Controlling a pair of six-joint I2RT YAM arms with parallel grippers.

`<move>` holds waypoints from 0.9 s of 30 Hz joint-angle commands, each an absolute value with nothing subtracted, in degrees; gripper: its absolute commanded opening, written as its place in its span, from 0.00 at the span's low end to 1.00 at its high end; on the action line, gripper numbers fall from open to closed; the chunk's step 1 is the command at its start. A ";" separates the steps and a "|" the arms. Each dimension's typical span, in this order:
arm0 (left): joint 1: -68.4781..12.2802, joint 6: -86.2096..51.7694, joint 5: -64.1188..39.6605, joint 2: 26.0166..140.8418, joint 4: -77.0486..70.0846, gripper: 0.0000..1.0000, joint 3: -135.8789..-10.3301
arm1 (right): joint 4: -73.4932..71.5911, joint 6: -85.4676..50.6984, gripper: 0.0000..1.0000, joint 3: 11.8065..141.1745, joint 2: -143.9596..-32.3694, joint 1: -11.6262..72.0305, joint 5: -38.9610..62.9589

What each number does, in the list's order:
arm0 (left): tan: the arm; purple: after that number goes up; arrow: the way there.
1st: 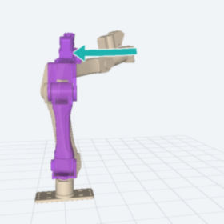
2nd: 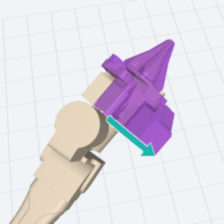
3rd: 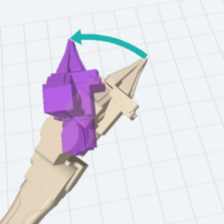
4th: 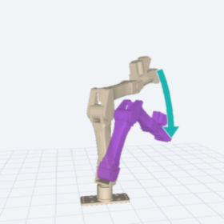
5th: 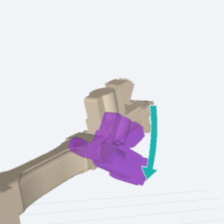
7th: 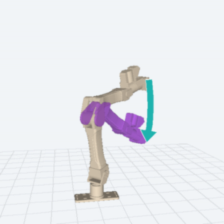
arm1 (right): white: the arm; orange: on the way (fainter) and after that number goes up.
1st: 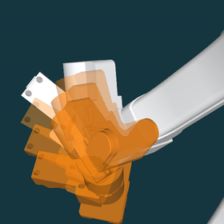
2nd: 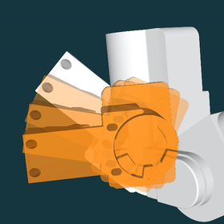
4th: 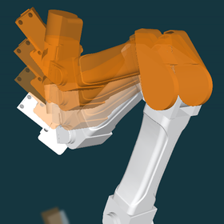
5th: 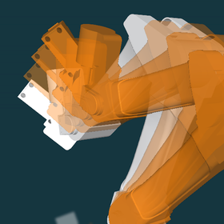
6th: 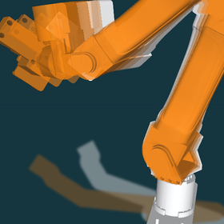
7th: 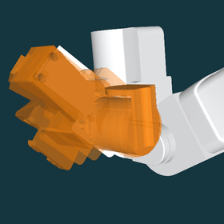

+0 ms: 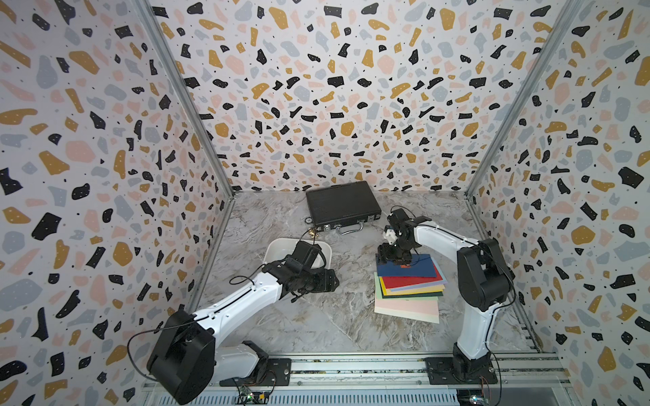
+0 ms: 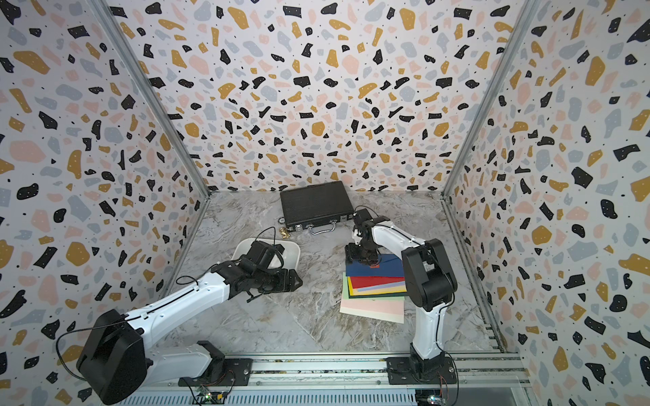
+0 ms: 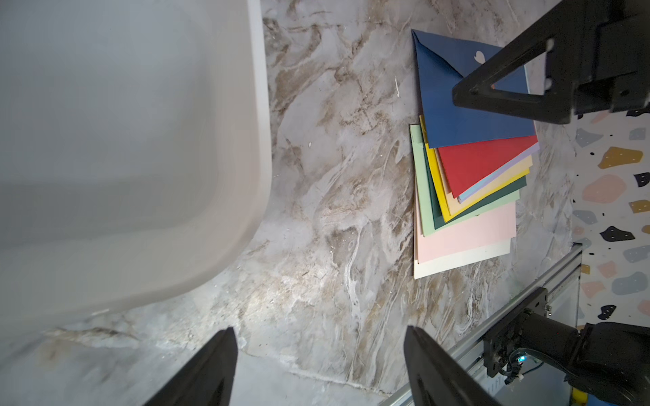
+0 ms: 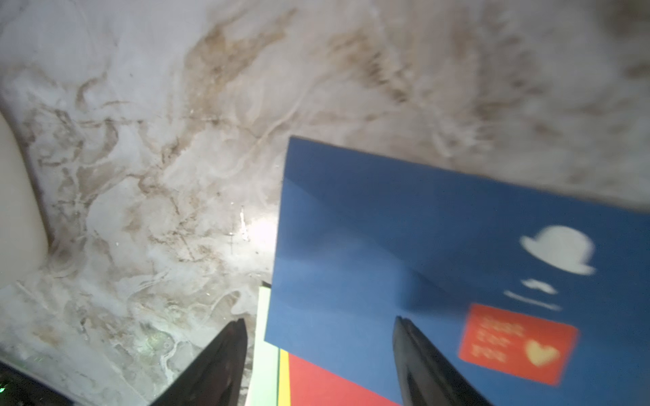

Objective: Put the sealed envelopes into the storage box
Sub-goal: Move the envelope to the center of the board.

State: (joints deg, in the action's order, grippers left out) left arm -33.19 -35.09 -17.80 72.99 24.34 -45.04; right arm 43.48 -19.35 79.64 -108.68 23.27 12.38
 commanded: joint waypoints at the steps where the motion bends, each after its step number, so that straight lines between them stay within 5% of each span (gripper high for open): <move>1: -33.49 -37.15 -20.52 73.66 19.03 0.79 -43.46 | 45.65 -17.42 0.72 80.03 -106.08 20.97 6.26; 5: -33.57 -38.05 -21.18 74.48 17.62 0.78 -42.57 | 45.71 -17.44 0.72 82.18 -110.19 20.13 2.71; 15: -33.65 -40.34 -22.10 75.02 14.86 0.79 -38.31 | 45.55 -17.68 0.69 85.01 -118.23 23.44 11.71; 27: -33.73 -44.19 -22.65 74.70 8.22 0.79 -32.26 | 44.82 -14.58 0.68 78.51 -110.82 40.87 20.73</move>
State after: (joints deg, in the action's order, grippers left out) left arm -33.47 -42.81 -21.82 75.07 12.27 -33.58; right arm 41.98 -16.51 79.94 -113.65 38.02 15.03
